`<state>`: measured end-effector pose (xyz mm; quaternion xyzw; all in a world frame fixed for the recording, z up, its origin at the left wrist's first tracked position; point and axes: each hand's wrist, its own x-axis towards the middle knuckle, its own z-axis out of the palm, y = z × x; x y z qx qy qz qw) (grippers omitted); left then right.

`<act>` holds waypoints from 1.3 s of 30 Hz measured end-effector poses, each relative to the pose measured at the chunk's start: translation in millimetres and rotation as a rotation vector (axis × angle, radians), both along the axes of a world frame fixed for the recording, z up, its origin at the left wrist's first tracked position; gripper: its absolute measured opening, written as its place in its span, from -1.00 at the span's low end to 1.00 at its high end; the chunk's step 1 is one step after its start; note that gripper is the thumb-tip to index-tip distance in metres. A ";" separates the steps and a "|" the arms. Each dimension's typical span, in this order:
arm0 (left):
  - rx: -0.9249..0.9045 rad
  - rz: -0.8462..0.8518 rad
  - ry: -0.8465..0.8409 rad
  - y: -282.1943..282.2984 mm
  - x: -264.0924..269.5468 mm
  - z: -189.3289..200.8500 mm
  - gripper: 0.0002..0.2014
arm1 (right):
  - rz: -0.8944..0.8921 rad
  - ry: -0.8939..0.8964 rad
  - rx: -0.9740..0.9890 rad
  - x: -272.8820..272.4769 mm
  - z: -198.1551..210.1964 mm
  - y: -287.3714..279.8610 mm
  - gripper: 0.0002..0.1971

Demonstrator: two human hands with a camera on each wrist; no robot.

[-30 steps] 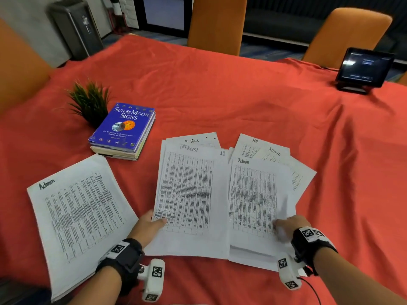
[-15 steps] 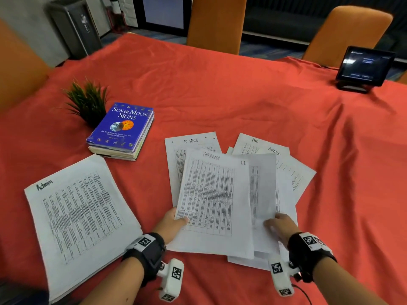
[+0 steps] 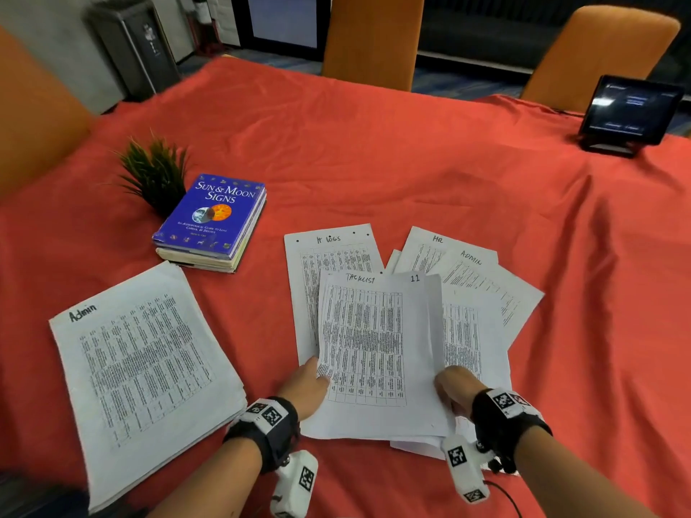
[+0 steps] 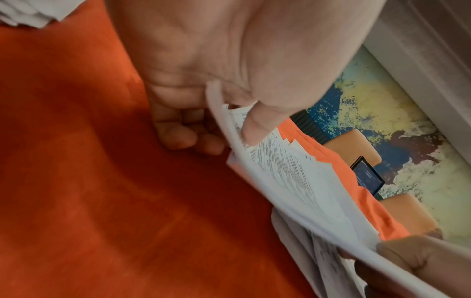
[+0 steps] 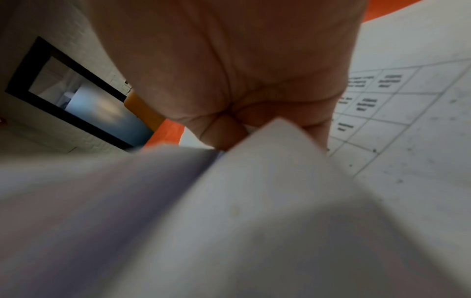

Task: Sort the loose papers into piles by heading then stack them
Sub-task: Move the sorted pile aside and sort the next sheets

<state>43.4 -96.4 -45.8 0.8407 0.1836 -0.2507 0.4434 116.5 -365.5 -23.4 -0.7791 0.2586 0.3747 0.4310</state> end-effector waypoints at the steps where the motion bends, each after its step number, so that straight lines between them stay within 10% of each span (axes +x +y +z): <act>1: -0.003 0.002 0.005 0.4 0.1 1.0 -0.62 | -0.015 0.006 0.012 0.9 1.0 -0.5 -0.82; 11: -0.032 -0.103 0.012 1.7 -1.6 0.4 -0.61 | 0.061 -0.163 0.084 8.6 2.3 10.6 -0.79; 23: -0.364 0.448 -0.486 8.2 40.6 105.0 -0.34 | 0.063 -0.801 0.412 6.6 88.3 32.9 -0.82; 39: -0.419 0.496 -0.804 -8.3 38.4 128.7 -0.79 | -0.070 -1.122 0.414 5.2 113.6 56.0 -0.62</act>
